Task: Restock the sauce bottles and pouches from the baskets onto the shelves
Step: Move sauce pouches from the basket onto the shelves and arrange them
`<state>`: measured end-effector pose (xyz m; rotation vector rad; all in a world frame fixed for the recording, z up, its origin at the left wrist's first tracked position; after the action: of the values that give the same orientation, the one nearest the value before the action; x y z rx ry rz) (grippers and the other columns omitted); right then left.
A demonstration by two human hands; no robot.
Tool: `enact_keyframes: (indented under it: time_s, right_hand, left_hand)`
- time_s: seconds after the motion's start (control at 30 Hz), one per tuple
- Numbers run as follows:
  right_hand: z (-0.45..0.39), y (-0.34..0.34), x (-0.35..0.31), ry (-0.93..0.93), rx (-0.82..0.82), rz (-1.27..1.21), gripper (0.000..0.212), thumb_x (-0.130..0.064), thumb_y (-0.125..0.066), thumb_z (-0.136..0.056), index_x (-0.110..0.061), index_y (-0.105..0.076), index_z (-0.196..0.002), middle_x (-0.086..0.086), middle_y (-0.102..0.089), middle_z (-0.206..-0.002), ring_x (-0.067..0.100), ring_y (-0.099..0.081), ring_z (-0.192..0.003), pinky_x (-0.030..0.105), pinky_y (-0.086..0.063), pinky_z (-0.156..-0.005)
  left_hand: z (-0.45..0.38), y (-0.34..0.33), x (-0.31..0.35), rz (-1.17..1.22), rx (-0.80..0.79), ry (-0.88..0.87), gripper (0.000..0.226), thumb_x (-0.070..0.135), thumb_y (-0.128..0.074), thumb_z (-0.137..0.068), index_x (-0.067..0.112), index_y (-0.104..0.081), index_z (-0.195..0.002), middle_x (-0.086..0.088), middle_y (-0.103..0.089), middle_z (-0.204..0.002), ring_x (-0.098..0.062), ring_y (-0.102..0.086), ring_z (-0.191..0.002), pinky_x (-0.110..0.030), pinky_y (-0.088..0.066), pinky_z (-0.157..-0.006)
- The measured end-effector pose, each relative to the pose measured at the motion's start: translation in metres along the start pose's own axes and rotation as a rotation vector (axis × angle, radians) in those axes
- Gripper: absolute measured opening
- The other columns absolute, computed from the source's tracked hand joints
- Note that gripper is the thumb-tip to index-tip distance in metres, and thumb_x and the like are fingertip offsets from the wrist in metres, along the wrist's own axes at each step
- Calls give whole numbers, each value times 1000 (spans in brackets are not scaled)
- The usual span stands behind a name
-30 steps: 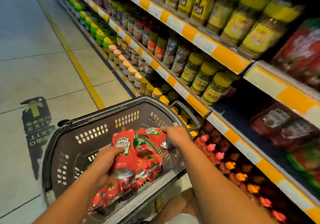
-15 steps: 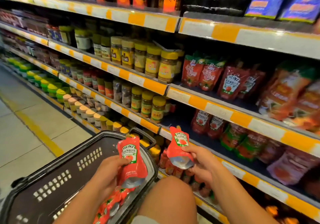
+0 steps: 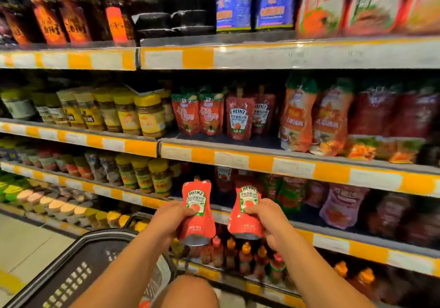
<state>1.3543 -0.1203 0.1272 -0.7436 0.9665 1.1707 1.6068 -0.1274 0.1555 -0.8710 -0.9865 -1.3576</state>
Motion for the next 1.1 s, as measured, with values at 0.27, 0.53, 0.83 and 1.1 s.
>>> enact_keyframes:
  time_s: [0.27, 0.53, 0.83, 1.1]
  right_hand:
    - [-31, -2, -6, 50, 123, -55, 42, -9, -79, -79, -13, -55, -113, 14, -69, -103, 33, -73, -87, 50, -65, -72]
    - [-60, -6, -16, 102, 219, 3, 25, -10, -84, -77, -16, -61, -86, 5, -68, -85, 20, -66, -71, 34, -55, -59]
    - [-83, -15, -14, 207, 287, 153, 16, -10, -76, -84, -20, -64, -86, 7, -72, -95, 24, -66, -78, 39, -60, -72]
    - [-92, -20, -5, 240, 272, 216, 48, -12, -76, -89, -24, -58, -132, 4, -71, -122, 20, -65, -88, 16, -46, -60]
  left_hand:
    - [-56, -35, 11, -107, -26, -92, 27, -4, -77, -80, 7, -71, -104, -13, -79, -94, -32, -76, -88, -36, -57, -68]
    - [-109, -54, 13, -48, 4, -192, 54, -7, -82, -76, 14, -61, -121, -9, -79, -100, -29, -75, -95, -46, -60, -82]
    - [-143, -69, 10, 0, -50, -285, 54, -23, -70, -77, 19, -68, -110, -1, -79, -101, -19, -76, -97, -27, -61, -74]
    - [-161, -75, -14, -61, -11, -309, 47, -5, -80, -81, 31, -69, -109, 7, -77, -105, -12, -72, -102, -40, -58, -94]
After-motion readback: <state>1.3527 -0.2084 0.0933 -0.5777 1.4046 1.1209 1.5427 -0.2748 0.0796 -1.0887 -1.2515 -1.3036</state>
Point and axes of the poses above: each hand's wrist, its own z-axis away from the middle knuckle, its own y-axis out of the back of the hand, x = y × z, the point moved 3 cm from there along -z, towards the middle knuckle
